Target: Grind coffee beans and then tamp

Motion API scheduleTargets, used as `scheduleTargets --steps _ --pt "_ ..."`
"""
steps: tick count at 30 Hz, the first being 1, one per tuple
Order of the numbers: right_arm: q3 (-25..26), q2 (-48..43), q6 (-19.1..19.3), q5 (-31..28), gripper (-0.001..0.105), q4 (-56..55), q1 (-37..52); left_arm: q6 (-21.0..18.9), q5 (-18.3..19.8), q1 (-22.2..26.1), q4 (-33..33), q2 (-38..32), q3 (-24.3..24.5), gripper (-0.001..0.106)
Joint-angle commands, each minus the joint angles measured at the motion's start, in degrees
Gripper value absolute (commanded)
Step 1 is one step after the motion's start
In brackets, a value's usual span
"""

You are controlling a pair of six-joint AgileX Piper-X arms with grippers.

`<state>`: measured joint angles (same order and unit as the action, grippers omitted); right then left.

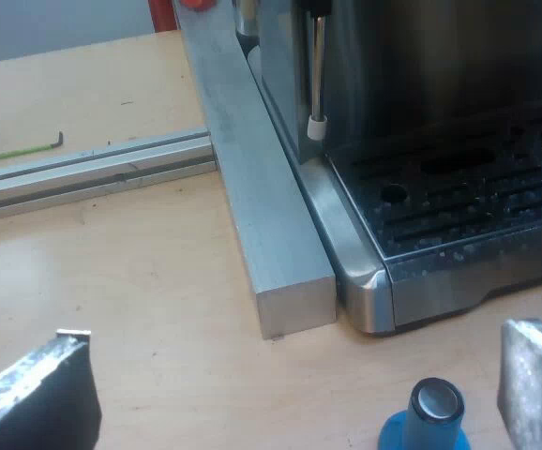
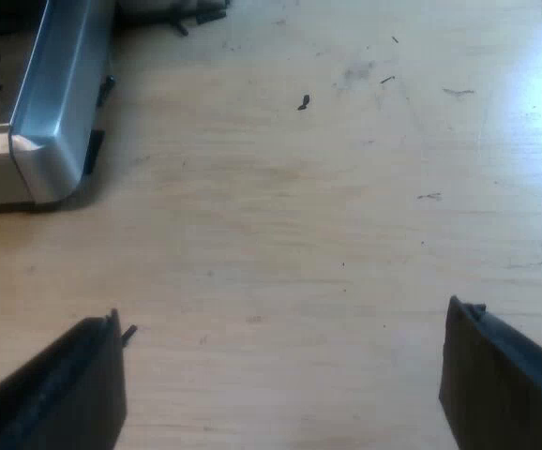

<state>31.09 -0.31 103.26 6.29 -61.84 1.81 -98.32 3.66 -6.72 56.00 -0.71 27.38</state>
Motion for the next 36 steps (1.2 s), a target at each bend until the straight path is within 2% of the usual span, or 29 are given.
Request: scheduleTargets --steps 1,8,36 --pt "0.4 -2.71 0.19 0.44 0.071 0.21 -0.12 -0.34 0.04 0.21 -1.09 -8.03 0.28 0.087" --pt "0.4 -2.71 0.19 0.44 0.071 0.21 -0.12 0.08 0.04 7.2 -1.09 -8.03 0.28 0.087" --pt "0.4 -2.71 0.07 0.32 0.071 0.21 -0.12 0.08 0.04 6.72 -1.09 -8.14 0.28 0.087"
